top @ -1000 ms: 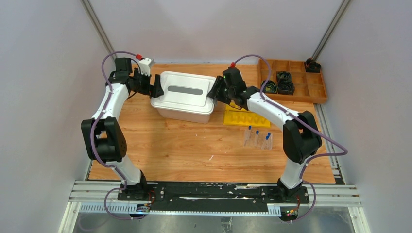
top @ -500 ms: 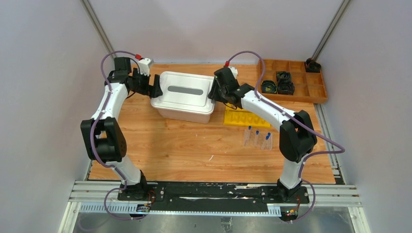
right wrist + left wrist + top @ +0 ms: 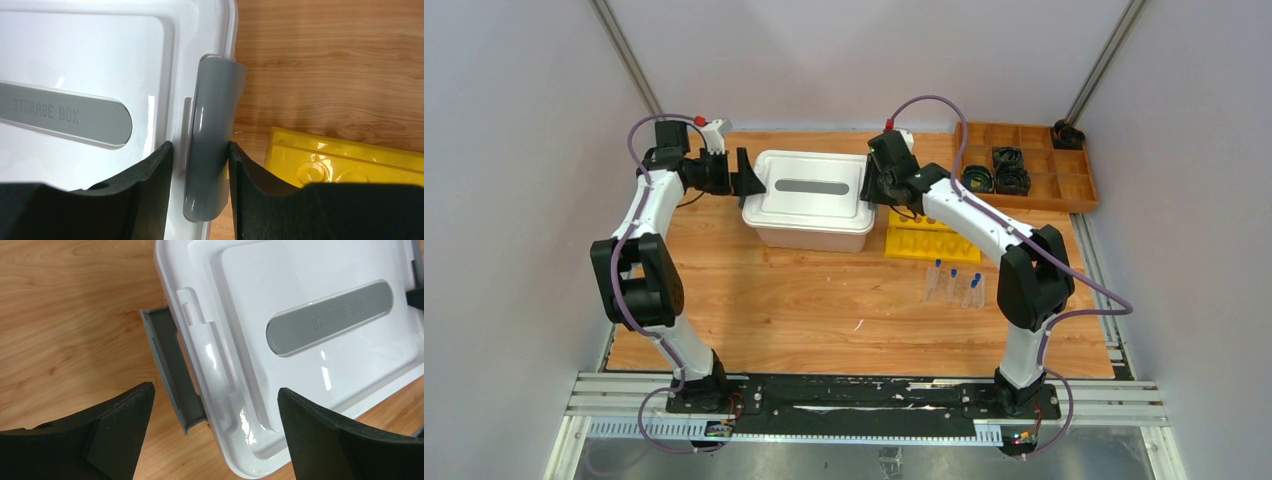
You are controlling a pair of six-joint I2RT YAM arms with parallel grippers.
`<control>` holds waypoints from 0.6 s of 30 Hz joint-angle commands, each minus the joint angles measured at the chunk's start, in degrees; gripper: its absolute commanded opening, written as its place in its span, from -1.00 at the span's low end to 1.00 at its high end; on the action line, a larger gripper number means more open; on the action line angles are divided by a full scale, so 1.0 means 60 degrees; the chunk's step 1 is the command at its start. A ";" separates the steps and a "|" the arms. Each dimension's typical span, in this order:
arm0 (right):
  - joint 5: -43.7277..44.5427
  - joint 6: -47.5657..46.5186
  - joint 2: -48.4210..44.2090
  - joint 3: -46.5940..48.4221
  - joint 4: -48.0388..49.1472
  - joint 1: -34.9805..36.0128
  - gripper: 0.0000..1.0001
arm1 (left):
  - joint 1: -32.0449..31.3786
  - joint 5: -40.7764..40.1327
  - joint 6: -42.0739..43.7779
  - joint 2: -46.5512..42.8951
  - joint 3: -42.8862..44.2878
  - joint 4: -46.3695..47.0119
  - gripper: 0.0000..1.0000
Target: Organize the chemistry lab equipment
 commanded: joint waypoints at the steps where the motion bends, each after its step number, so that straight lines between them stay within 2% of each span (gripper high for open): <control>1: -0.0140 -0.0828 0.0162 0.0431 -0.0688 -0.0113 -0.40 | 0.0354 0.1365 -0.1021 0.0670 -0.0230 0.0514 1.00; 4: -0.0241 -0.0896 0.0179 0.0440 -0.0723 -0.0113 -0.41 | 0.0688 0.2135 -0.1525 0.1001 -0.0513 0.0910 1.00; 7: -0.0292 -0.0938 0.0201 0.0448 -0.0739 -0.0113 -0.43 | 0.0738 0.2308 -0.1527 0.0989 -0.0776 0.0981 1.00; 13: -0.0534 -0.0944 0.0374 0.0590 -0.0739 -0.0114 -0.54 | 0.0661 0.2885 -0.2560 0.0693 -0.1323 0.2155 0.99; 14: -0.0568 -0.0954 0.0390 0.0601 -0.0739 -0.0120 -0.56 | 0.0624 0.2868 -0.2456 0.0652 -0.1219 0.2000 0.94; 18: -0.0759 -0.1095 0.0455 0.0703 -0.0739 -0.0114 -0.61 | 0.0449 0.2584 -0.1945 0.0513 -0.0896 0.1405 0.51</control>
